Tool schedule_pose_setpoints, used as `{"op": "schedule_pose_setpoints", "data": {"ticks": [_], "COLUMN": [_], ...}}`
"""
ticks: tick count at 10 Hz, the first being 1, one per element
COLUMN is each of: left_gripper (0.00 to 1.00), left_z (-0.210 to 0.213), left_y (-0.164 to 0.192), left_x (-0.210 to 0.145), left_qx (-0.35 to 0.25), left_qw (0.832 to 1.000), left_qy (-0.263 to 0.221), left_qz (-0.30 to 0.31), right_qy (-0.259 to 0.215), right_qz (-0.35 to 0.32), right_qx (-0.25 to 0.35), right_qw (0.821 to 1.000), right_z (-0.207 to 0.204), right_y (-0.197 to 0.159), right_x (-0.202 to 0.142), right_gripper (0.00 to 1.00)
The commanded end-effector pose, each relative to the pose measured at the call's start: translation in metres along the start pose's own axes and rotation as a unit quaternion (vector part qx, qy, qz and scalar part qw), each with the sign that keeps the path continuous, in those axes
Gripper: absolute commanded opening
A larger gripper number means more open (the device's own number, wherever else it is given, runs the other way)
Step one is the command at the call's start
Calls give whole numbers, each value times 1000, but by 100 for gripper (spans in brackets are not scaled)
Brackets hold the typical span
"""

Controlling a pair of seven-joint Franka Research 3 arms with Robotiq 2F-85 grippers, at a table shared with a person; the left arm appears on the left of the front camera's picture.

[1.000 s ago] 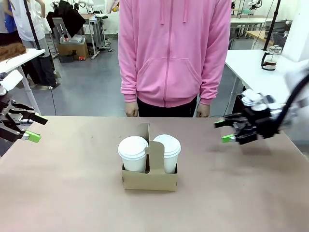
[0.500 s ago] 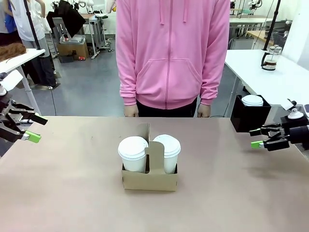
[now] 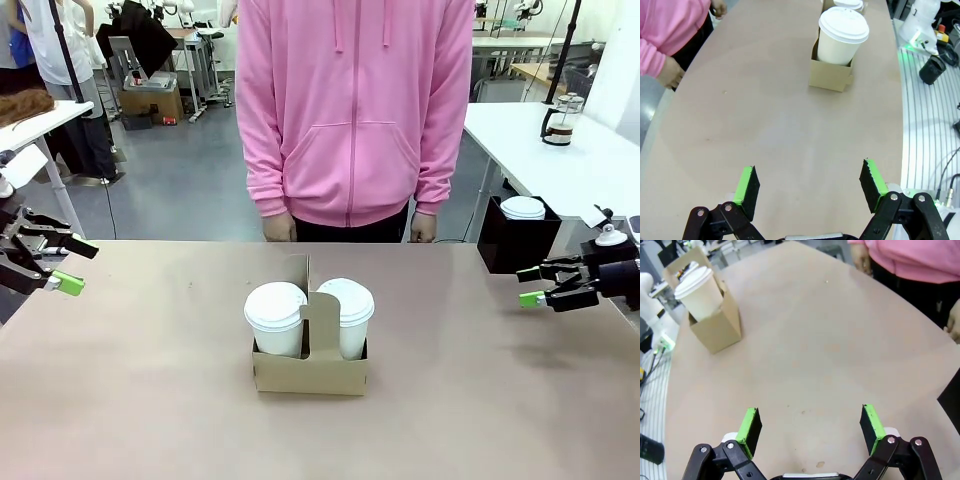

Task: Pour a drink into a cup and package it in a carrier.
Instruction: Insert the held 600 ml Paper Cup into the Cup Carrier.

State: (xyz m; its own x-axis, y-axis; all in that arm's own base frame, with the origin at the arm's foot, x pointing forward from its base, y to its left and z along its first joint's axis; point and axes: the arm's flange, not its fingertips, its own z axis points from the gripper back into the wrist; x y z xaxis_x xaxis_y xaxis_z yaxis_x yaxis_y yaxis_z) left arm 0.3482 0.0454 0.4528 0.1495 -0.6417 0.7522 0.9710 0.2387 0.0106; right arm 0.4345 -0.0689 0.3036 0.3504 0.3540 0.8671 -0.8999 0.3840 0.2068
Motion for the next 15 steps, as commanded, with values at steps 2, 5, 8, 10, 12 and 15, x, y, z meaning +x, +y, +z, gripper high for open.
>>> {"op": "schedule_pose_setpoints", "data": {"ticks": [2, 5, 8, 10, 12, 15], "left_gripper": [100, 100, 100, 100, 100, 100], "left_z": [1, 1, 1, 1, 1, 1], "left_y": [0, 0, 0, 0, 0, 0], "left_x": [-2, -2, -2, -2, -2, -2], "left_qx": [-3, -3, -3, -3, -3, -3], "left_qw": [1000, 1000, 1000, 1000, 1000, 1000], "left_qy": [-3, -3, -3, -3, -3, -3], "left_qz": [-6, -6, -6, -6, -6, -6], "right_qy": [-5, -5, -5, -5, -5, -5], "right_qz": [9, 9, 9, 9, 9, 9], "right_qx": [3, 3, 3, 3, 3, 3], "right_qw": [1000, 1000, 1000, 1000, 1000, 1000], "right_z": [2, 2, 2, 2, 2, 2], "right_y": [1, 1, 1, 1, 1, 1], "right_x": [0, 0, 0, 0, 0, 0], "right_gripper": [100, 100, 100, 100, 100, 100]}}
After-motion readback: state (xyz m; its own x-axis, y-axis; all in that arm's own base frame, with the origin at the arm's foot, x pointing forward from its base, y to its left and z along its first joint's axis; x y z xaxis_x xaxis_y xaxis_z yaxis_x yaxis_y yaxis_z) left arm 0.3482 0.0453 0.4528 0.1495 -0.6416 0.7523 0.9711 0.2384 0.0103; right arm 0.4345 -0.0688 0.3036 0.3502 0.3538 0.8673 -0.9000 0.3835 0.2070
